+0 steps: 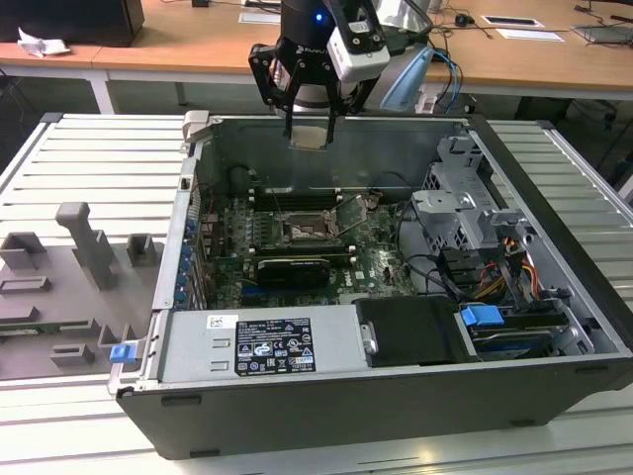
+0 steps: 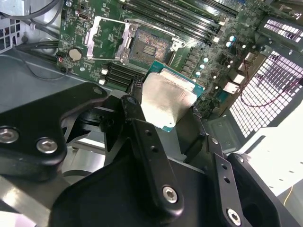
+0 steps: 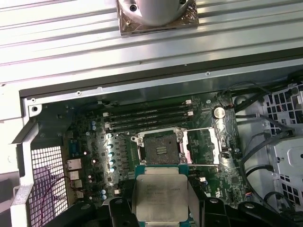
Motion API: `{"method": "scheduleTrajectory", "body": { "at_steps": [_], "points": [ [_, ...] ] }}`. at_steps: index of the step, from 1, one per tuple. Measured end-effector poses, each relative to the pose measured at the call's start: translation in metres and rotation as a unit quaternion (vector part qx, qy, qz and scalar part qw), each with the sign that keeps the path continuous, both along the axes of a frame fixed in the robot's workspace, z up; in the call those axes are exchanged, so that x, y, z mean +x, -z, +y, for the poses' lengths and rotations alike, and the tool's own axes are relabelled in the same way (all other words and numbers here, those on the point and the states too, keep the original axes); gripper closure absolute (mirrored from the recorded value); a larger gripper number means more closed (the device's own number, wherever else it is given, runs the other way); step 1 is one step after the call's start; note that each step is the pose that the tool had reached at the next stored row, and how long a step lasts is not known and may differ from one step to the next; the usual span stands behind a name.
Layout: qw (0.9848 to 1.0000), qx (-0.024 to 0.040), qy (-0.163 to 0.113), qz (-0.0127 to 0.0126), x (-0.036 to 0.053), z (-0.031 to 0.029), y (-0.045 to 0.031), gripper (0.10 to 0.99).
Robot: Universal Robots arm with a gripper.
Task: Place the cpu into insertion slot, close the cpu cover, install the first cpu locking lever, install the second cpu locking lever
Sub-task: 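Place the cpu into insertion slot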
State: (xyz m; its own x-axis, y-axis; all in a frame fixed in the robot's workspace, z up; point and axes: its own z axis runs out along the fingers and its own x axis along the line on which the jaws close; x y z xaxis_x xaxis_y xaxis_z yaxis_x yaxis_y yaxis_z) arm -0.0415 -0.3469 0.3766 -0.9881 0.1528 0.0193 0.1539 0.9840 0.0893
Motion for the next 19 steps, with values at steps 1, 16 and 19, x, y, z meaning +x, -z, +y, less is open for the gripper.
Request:
{"method": "scheduleTrajectory", "body": {
  "at_steps": [1, 16, 19],
  "points": [
    [1.0000, 0.0000, 0.001, 0.0000, 0.0000, 0.0000, 0.0000, 0.557],
    [0.9999, 0.0000, 0.016, 0.0000, 0.0000, 0.0000, 0.0000, 0.557],
    [0.9998, 0.0000, 0.018, 0.0000, 0.0000, 0.0000, 0.0000, 0.557]
  ]
}}
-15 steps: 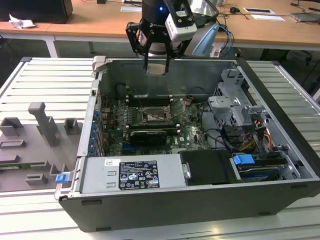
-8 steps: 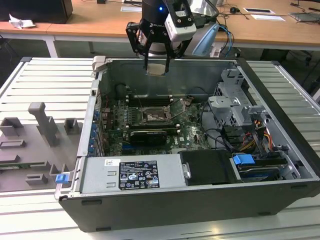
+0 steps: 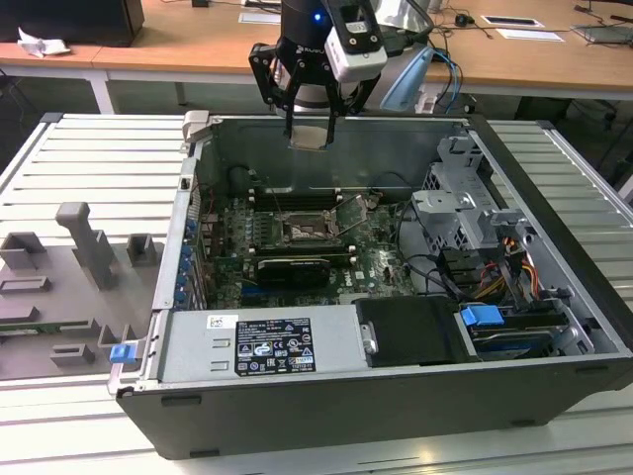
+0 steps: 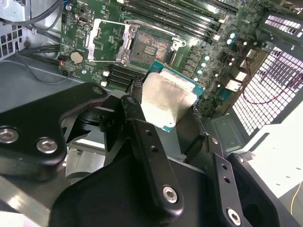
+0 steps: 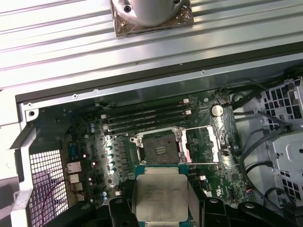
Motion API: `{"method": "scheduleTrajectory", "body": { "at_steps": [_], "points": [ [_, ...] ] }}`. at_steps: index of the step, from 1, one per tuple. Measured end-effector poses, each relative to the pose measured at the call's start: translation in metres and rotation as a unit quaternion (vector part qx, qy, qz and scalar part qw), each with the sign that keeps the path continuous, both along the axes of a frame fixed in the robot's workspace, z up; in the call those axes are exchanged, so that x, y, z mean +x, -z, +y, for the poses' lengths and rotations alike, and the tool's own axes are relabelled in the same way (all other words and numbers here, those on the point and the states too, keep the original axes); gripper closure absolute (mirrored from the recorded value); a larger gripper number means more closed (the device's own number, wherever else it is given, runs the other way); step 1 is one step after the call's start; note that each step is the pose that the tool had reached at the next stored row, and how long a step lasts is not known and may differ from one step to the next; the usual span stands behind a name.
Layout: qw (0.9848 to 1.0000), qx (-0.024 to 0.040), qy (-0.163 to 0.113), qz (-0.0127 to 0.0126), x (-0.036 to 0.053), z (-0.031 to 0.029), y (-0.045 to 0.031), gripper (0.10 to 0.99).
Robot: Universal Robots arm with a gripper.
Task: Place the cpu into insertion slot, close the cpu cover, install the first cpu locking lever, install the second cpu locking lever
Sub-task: 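Place the cpu into insertion slot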
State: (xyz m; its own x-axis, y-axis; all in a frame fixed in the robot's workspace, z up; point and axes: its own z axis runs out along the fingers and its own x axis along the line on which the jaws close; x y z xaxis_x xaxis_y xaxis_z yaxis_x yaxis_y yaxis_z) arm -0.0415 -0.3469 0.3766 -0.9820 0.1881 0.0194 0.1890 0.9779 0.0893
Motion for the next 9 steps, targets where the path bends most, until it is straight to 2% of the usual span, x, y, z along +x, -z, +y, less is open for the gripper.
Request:
{"method": "scheduleTrajectory", "body": {
  "at_steps": [9],
  "points": [
    [1.0000, 0.0000, 0.007, 0.0000, 0.0000, 0.0000, 0.0000, 0.557]
  ]
}}
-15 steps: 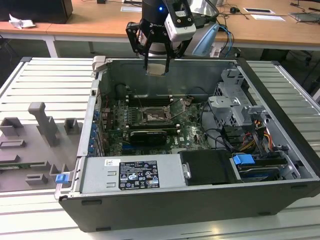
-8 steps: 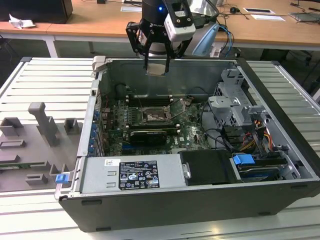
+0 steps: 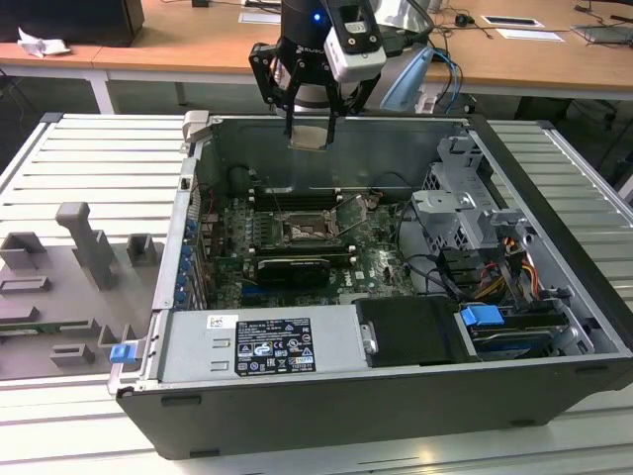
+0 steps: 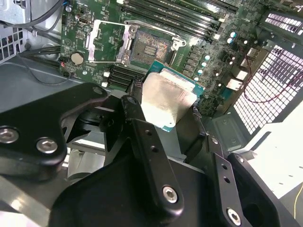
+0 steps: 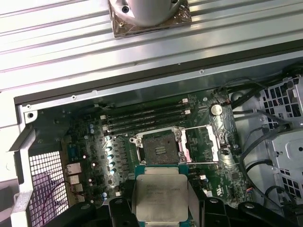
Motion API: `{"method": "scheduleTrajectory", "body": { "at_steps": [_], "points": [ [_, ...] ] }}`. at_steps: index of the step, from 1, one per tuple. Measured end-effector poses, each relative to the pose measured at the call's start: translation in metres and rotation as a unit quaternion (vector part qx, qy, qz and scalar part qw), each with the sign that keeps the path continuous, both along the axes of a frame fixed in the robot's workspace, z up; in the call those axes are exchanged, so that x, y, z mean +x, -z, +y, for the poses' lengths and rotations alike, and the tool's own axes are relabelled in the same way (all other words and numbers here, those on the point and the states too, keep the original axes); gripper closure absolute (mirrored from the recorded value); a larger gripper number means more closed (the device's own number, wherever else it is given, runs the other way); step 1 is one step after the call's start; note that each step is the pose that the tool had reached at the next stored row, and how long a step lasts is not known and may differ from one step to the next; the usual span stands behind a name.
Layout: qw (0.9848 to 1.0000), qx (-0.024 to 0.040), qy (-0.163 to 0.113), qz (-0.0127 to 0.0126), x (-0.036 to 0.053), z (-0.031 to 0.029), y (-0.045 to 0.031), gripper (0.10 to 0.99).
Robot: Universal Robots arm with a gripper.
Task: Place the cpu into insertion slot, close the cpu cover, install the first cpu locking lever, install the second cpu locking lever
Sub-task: 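Place the cpu into insertion slot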
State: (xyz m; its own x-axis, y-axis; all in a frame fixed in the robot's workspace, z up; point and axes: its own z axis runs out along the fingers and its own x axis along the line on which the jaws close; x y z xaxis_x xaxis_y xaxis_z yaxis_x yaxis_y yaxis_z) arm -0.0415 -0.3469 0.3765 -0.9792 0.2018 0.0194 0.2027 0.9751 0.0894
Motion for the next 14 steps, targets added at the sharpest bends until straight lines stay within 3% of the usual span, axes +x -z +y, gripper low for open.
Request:
{"method": "scheduleTrajectory", "body": {
  "at_steps": [14],
  "points": [
    [0.9999, 0.0000, 0.011, 0.0000, 0.0000, 0.0000, 0.0000, 0.557]
  ]
}}
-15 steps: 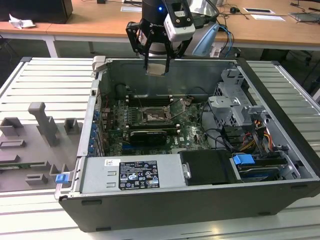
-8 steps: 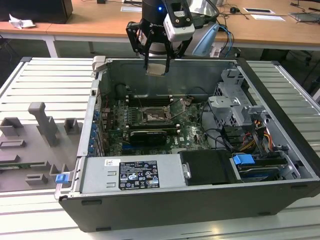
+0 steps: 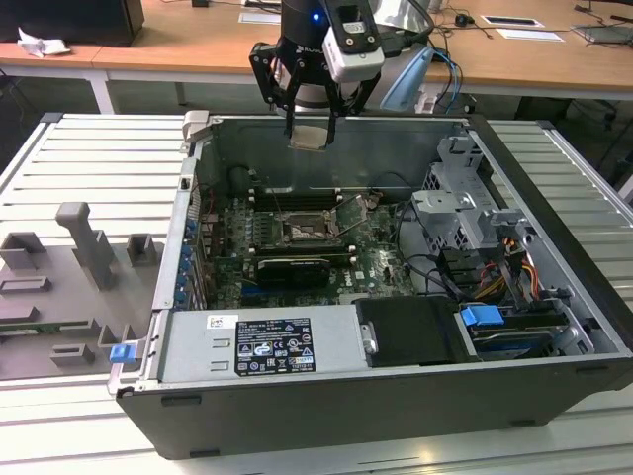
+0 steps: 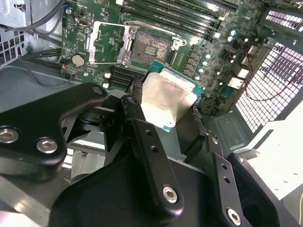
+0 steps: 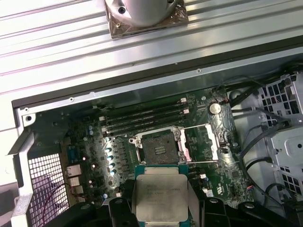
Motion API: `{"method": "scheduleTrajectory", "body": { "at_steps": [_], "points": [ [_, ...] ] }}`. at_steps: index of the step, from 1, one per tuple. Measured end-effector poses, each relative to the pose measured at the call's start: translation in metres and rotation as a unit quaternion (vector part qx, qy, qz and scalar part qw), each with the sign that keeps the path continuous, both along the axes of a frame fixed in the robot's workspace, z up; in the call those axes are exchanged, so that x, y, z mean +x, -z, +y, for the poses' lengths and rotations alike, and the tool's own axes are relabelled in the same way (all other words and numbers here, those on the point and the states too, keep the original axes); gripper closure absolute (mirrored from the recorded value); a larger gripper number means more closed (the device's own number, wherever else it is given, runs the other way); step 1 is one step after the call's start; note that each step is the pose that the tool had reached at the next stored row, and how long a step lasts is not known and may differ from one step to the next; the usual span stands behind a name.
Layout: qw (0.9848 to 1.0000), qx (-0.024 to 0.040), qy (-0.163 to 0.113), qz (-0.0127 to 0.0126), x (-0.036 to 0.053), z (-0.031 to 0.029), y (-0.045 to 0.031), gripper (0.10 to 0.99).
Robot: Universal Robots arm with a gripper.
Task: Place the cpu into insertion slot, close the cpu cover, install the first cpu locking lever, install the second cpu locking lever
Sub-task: 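Place the cpu into insertion slot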
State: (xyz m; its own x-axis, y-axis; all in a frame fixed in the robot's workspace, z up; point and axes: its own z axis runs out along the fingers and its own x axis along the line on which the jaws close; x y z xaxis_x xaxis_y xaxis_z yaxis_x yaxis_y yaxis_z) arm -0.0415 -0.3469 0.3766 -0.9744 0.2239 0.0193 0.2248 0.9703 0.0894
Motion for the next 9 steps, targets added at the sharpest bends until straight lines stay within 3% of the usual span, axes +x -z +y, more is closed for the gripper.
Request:
{"method": "scheduleTrajectory", "body": {
  "at_steps": [9],
  "points": [
    [1.0000, 0.0000, 0.008, 0.0000, 0.0000, 0.0000, 0.0000, 0.557]
  ]
}}
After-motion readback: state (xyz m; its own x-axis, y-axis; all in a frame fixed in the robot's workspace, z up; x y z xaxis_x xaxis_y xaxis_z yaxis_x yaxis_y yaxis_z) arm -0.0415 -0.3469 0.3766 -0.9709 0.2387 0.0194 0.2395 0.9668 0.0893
